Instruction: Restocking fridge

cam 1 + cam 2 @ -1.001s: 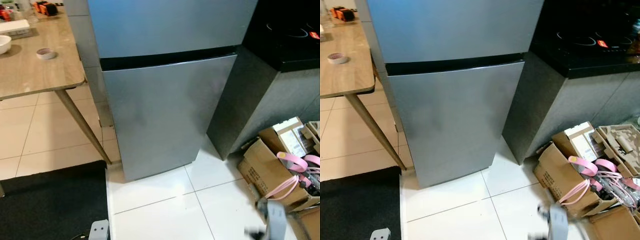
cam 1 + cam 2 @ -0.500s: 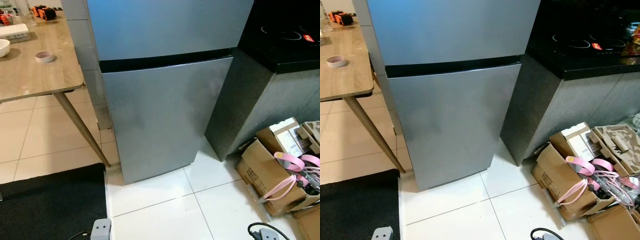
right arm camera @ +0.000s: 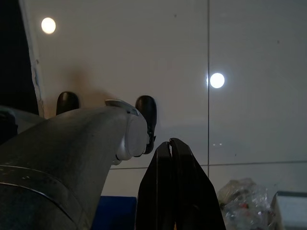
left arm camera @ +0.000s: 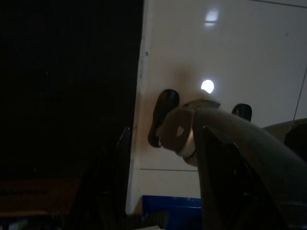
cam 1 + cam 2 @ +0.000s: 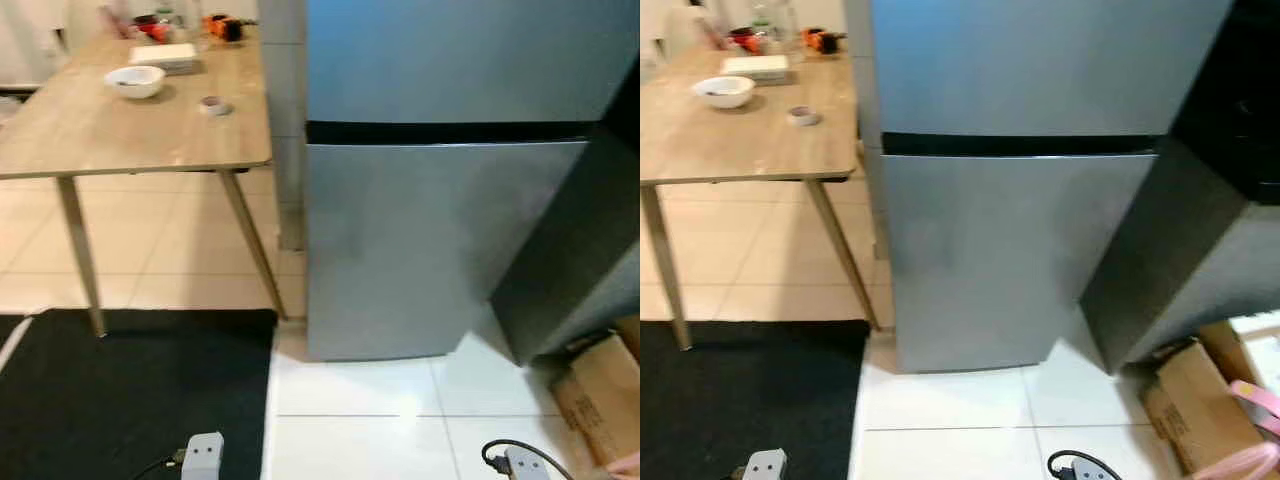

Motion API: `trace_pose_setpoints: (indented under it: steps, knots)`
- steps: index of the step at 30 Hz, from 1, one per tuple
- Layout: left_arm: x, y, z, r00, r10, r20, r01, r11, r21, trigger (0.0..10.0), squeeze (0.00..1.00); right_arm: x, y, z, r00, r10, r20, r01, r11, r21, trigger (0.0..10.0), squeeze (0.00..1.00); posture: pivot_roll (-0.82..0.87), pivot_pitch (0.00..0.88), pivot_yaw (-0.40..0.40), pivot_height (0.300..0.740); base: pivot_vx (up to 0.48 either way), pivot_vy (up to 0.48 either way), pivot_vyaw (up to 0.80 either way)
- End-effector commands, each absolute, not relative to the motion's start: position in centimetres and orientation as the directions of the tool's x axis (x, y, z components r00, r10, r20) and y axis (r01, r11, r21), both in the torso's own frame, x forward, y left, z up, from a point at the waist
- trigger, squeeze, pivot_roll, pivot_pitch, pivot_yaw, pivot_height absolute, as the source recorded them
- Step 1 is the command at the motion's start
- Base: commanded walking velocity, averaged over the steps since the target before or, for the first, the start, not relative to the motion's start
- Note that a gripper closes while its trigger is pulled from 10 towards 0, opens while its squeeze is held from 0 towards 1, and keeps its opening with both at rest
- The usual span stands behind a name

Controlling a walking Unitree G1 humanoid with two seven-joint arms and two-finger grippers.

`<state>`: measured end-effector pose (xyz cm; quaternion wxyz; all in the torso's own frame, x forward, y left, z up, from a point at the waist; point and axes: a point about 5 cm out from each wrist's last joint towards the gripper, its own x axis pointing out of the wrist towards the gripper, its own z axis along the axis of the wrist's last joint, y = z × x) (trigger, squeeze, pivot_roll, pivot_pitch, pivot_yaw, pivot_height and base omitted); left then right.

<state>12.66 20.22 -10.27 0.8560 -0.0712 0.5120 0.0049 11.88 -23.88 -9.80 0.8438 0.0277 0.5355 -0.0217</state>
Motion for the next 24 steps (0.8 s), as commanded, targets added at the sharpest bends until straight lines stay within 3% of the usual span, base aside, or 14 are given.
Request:
trace_pose_setpoints:
  steps: [1,24]
  knots:
    - [12.4,19.8,-10.4,0.464,-0.076,-0.883,-0.064,0.991,-0.12,10.0,0.0,11.4,-23.8,-10.0,0.414,-0.012,-0.91,0.07,0.997,0.019,10.0,0.0,-0.01,0.0,-0.052,0.74,0.0,0.0,0.73]
    - [12.1,20.5,-10.4,0.458,-0.071,-0.886,-0.056,0.993,-0.108,10.0,0.0,9.3,-23.8,-10.5,0.371,-0.018,-0.929,0.049,0.999,0.001,10.0,0.0,0.0,0.03,-0.033,0.74,0.0,0.0,0.73]
